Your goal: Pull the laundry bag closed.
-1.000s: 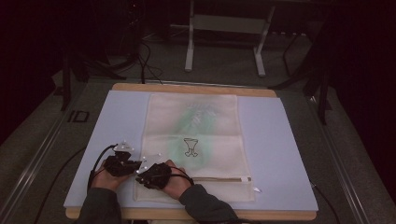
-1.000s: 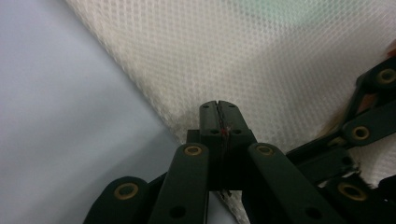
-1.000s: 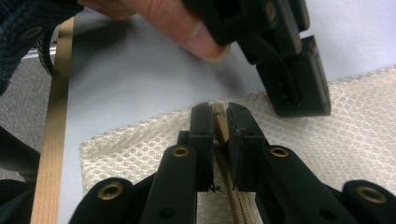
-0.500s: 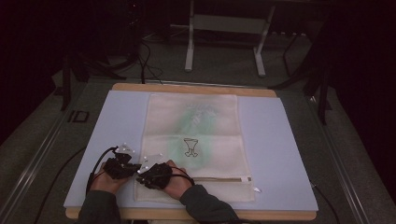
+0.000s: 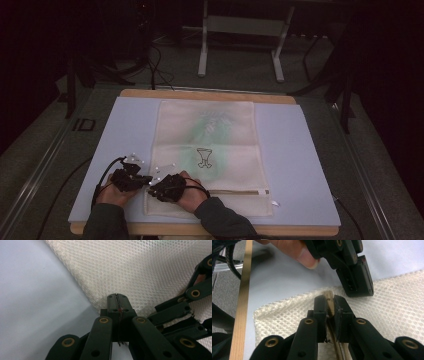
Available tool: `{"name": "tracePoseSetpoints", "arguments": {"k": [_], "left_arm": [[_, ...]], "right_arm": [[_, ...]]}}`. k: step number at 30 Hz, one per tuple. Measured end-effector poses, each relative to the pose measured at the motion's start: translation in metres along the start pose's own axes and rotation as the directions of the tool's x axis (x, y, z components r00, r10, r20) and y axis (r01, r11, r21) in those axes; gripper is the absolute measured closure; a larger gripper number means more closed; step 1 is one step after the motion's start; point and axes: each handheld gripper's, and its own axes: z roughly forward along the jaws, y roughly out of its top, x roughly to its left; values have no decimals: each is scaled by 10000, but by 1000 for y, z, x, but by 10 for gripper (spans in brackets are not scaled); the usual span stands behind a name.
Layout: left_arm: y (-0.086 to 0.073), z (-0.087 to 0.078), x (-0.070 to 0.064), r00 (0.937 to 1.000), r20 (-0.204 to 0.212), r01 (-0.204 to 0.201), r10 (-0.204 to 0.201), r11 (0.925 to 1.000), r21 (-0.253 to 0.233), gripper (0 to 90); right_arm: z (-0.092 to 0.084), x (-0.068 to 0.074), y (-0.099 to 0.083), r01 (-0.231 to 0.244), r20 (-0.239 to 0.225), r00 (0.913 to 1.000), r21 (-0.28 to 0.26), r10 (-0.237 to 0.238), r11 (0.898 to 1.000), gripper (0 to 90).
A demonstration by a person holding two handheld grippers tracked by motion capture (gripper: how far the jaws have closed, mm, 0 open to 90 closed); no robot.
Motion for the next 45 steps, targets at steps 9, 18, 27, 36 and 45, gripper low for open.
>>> {"name": "tracePoseSetpoints", "arguments": {"k": [9,18,27,36,45], "left_arm": [[0,0,1,10000,78,-52,52,10000,-32,900],[0,0,0,9998,13,-178,178,9998,-1,900],[0,0,-1,9995,-57,-309,309,9995,-16,899],[1,0,-3,9990,-162,-418,418,9991,53,899],[1,0,-3,9988,-180,-449,450,9990,48,899]], "right_arm": [[-4,-2,-1,182,7,9998,251,-182,9995,822],[-9,-3,-2,319,19,9995,403,-320,9987,821],[-13,-1,-2,565,49,9984,661,-569,9962,821],[-16,2,0,868,170,9959,997,-889,9912,822],[-21,3,-2,1000,234,9944,1157,-1034,9882,822]]}}
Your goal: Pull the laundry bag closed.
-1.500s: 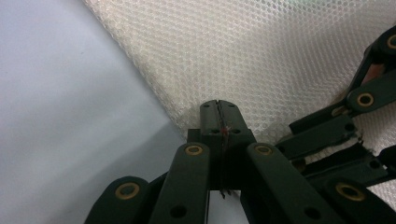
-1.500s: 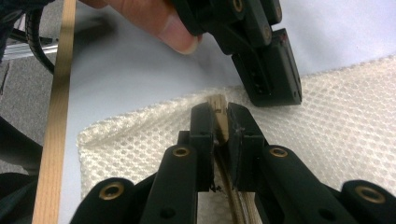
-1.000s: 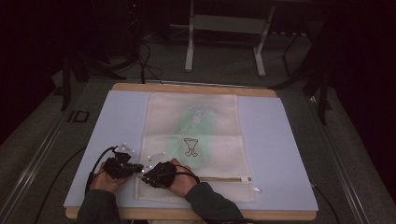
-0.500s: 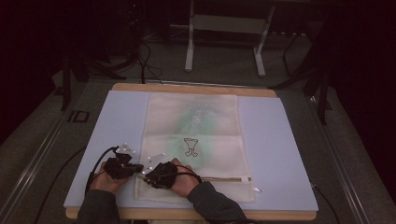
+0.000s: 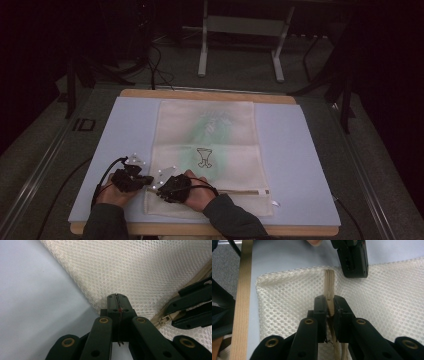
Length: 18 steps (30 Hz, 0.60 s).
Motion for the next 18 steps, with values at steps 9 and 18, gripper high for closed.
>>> {"name": "tracePoseSetpoints", "arguments": {"k": [9,18], "left_arm": [[0,0,-1,10000,-57,9,-9,10000,-18,900],[0,0,-1,10000,-39,33,-33,10000,-28,899]], "right_arm": [[-6,0,-3,-32,16,10000,74,32,10000,822],[-15,-2,-8,-73,39,10000,244,72,9997,822]]}}
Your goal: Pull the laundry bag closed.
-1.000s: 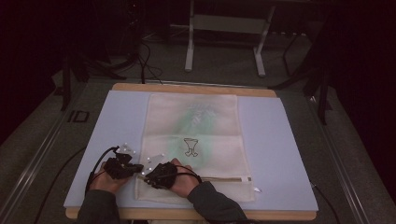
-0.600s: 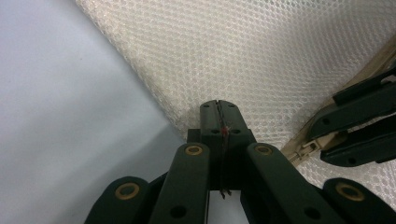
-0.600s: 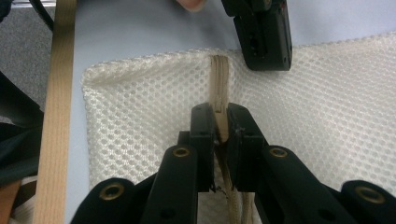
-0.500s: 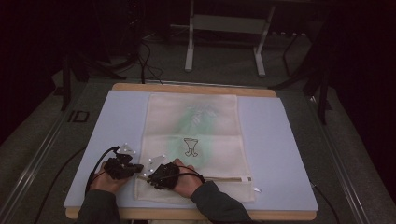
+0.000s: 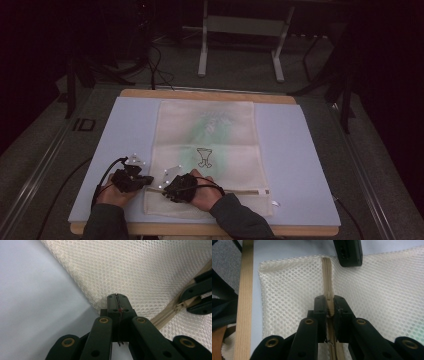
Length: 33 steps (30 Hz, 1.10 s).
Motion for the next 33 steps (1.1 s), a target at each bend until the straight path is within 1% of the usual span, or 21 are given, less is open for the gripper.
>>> {"name": "tracePoseSetpoints", "arguments": {"k": [4,14,20,33], "left_arm": [[0,0,0,10000,20,-4,4,10000,-30,899],[0,0,1,10000,23,-11,11,10000,-25,899],[-1,0,1,10000,35,11,-11,10000,-40,899],[0,0,1,10000,19,-2,2,10000,-29,899]], "right_arm": [[-5,-2,-2,-134,-83,9999,-108,133,9999,822],[-12,-3,-5,-50,-39,10000,49,50,10000,822],[-14,-4,-9,-104,-43,9999,75,104,9999,822],[-19,-4,-15,-33,-22,10000,176,33,9998,822]]}}
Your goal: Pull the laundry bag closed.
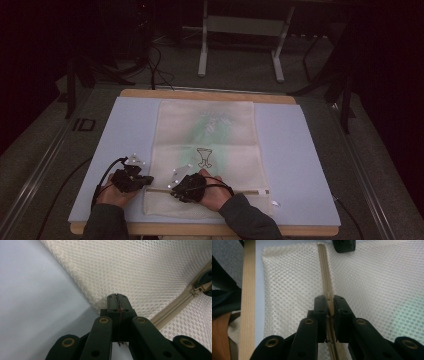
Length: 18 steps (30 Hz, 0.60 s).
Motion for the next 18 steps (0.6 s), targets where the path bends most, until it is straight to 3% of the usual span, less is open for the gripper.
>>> {"name": "tracePoseSetpoints", "arguments": {"k": [18], "left_arm": [[0,0,-1,10000,-41,7,-7,10000,-4,899]], "right_arm": [[-6,-1,-8,18,31,10000,133,-18,9999,823]]}}
